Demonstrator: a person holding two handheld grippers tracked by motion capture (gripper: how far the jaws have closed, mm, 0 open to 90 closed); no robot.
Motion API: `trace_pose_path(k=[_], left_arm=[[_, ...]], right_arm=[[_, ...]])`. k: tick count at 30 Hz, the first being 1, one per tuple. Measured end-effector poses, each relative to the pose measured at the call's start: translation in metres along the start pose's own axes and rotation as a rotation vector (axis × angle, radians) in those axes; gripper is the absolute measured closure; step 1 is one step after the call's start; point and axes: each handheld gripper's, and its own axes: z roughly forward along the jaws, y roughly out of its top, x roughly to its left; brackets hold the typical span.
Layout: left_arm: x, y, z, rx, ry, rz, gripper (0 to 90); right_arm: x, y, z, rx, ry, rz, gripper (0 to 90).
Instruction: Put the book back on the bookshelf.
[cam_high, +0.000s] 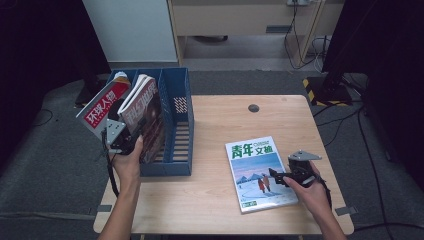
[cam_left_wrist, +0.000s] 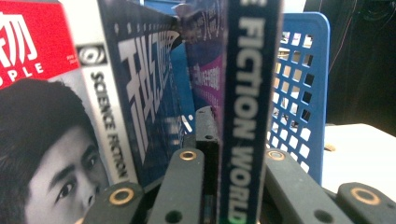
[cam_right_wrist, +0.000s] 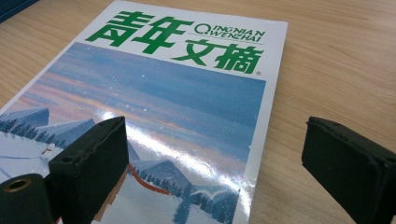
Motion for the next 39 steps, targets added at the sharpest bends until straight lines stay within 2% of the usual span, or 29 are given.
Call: trace_pose_path(k=[9, 13, 16, 24, 29, 34, 39], left_arm=[[0.001, -0.009, -0.006, 0.014, 0.006, -0.019, 83.3], [0.0, -0.01, -0.008, 0.021, 0.006, -0.014, 83.1], [-0.003, -0.01, -0.011, 0.031, 0.012, 0.008, 82.8], [0.0, -0.013, -0.017, 0.034, 0.014, -0.011, 80.8], [0.003, -0.012, -0.019, 0.03, 0.015, -0.012, 80.6], [0.003, -0.007, -0.017, 0.037, -0.006, -0.02, 80.3], [0.0, -0.006, -0.016, 0.047, -0.005, -0.014, 83.4]], right_arm=[[0.0, 0.0, 0.0, -0.002, 0.003, -0.004, 7.7], [0.0, 0.0, 0.0, -0.001, 0.004, -0.001, 7.7], [0.001, 0.001, 0.0, -0.004, 0.004, -0.008, 7.7], [0.001, 0.001, 0.0, 0.003, 0.007, -0.009, 7.7], [0.002, 0.0, 0.001, 0.008, 0.009, -0.01, 7.7], [0.003, 0.0, 0.002, 0.011, 0.01, -0.009, 7.6], [0.002, 0.0, 0.002, 0.011, 0.012, -0.009, 7.5]])
